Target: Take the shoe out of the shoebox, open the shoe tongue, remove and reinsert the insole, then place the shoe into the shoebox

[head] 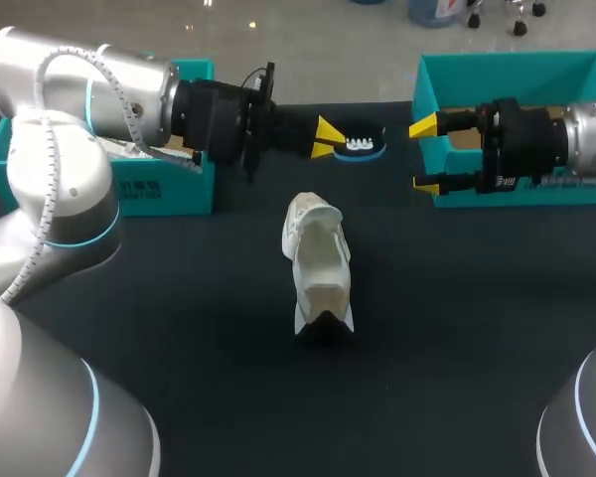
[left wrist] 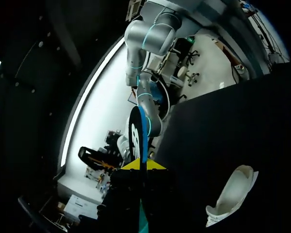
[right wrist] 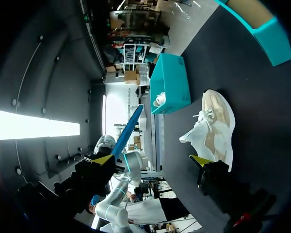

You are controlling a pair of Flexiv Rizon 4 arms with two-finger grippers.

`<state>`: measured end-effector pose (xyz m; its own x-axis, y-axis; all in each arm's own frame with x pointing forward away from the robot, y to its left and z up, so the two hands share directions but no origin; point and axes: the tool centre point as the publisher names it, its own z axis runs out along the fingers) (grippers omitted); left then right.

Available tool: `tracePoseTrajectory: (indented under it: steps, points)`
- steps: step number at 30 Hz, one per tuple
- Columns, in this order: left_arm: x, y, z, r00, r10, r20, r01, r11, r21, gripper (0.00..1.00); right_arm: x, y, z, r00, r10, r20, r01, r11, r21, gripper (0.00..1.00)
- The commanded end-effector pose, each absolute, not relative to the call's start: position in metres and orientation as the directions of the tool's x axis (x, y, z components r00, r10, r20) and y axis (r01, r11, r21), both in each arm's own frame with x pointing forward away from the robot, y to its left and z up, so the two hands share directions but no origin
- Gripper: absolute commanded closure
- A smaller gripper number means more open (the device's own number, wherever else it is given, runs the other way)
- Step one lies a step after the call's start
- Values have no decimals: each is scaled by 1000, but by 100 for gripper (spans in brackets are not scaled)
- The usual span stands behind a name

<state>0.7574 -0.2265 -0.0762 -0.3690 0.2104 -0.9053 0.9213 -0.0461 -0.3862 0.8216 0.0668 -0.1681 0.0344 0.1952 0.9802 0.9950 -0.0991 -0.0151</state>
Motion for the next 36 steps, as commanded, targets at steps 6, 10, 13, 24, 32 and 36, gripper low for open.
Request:
tracePoseTrajectory:
  steps: [6,10,13,24,32,36]
  points:
    - [754,-222,-117,3,147,-989,996,-87,-9,100,822,68,-168,34,200,979,995,-102,-14,0]
    - [753,-224,-126,30,171,-985,997,-81,17,100,826,68,-165,34,200,979,994,-108,-13,0]
    - [755,-228,-130,48,182,-982,996,-78,34,100,830,73,-163,34,186,982,994,-110,-14,0]
    - [765,-248,-139,43,189,-981,997,-68,31,100,833,105,-156,7,168,986,1000,-16,-4,7]
    - [769,-255,-137,74,184,-980,995,-80,60,100,830,107,-161,23,171,985,1000,-21,-20,100]
    - [767,-253,-139,62,199,-978,996,-83,46,100,830,107,-162,19,169,985,999,-34,-14,100]
